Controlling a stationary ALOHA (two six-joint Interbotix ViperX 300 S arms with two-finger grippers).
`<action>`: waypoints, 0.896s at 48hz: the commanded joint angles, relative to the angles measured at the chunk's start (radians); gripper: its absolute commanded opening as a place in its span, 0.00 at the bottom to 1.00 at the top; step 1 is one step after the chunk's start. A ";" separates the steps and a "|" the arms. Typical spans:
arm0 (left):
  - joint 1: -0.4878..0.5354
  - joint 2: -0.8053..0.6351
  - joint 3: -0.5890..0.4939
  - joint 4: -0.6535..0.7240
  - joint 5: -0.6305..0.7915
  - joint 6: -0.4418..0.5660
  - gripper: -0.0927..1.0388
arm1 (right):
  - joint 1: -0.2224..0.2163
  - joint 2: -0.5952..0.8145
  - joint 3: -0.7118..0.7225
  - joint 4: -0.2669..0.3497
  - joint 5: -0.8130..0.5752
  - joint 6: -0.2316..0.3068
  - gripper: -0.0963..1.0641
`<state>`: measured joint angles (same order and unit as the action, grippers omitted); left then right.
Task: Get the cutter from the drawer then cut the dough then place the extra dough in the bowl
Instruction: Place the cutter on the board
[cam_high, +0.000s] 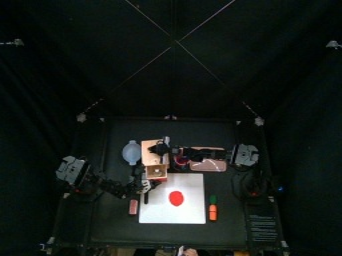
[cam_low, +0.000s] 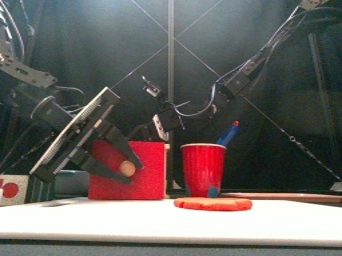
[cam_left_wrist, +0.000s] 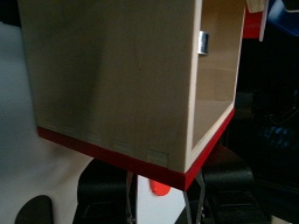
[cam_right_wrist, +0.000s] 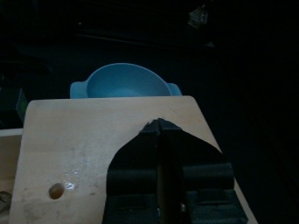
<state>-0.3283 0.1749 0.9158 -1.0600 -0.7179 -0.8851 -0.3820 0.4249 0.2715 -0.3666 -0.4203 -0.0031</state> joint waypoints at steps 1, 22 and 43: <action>-0.002 -0.006 -0.011 0.008 -0.003 0.003 0.62 | -0.014 0.006 0.005 -0.002 0.020 -0.005 0.07; 0.000 -0.020 -0.011 0.009 -0.020 0.002 0.94 | -0.014 0.006 -0.005 0.000 0.020 -0.003 0.07; -0.110 -0.199 0.072 0.026 0.046 0.006 0.94 | -0.006 0.003 -0.006 -0.002 0.031 0.000 0.07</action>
<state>-0.4142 0.0445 0.9787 -1.0462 -0.6688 -0.8866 -0.3820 0.4280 0.2638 -0.3666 -0.4126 0.0000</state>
